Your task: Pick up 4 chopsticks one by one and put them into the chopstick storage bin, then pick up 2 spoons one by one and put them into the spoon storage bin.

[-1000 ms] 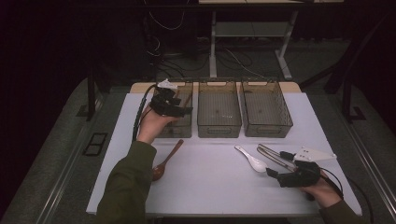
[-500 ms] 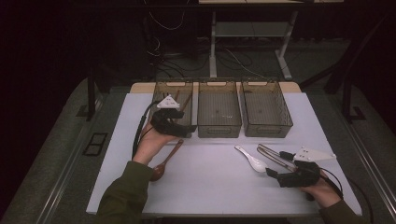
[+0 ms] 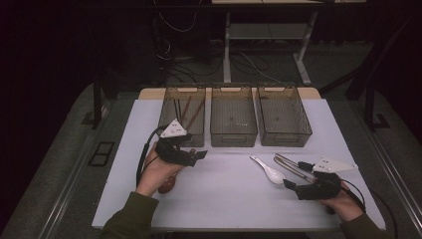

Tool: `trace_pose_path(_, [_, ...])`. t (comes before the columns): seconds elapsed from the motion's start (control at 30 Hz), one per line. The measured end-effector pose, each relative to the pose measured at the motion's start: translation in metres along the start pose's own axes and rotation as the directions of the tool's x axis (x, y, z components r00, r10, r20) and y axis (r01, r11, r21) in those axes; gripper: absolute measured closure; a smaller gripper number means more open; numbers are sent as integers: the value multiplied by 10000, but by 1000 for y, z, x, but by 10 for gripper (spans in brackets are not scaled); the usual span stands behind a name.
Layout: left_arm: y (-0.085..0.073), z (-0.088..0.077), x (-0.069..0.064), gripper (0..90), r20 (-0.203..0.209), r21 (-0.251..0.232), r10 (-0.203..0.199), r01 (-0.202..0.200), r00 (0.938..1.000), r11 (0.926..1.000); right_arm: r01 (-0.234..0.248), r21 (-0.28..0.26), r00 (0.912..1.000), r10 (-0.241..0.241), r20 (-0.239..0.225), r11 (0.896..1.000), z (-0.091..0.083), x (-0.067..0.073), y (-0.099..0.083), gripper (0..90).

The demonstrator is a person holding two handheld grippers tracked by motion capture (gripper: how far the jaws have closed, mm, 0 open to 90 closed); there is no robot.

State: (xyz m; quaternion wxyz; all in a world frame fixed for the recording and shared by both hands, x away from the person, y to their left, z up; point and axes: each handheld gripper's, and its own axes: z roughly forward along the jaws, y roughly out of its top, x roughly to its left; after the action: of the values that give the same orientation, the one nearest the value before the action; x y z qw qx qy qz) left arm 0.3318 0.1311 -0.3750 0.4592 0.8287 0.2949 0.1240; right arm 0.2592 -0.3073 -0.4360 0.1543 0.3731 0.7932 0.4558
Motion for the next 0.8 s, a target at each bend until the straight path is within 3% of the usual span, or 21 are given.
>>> trace_pose_path(0.8, [-63, -14, -24, 120, 94, 5, -108, 108, 9999, 9999, -89, 40, 10000, 89, -14, 10000, -1, -1, 1, 123])
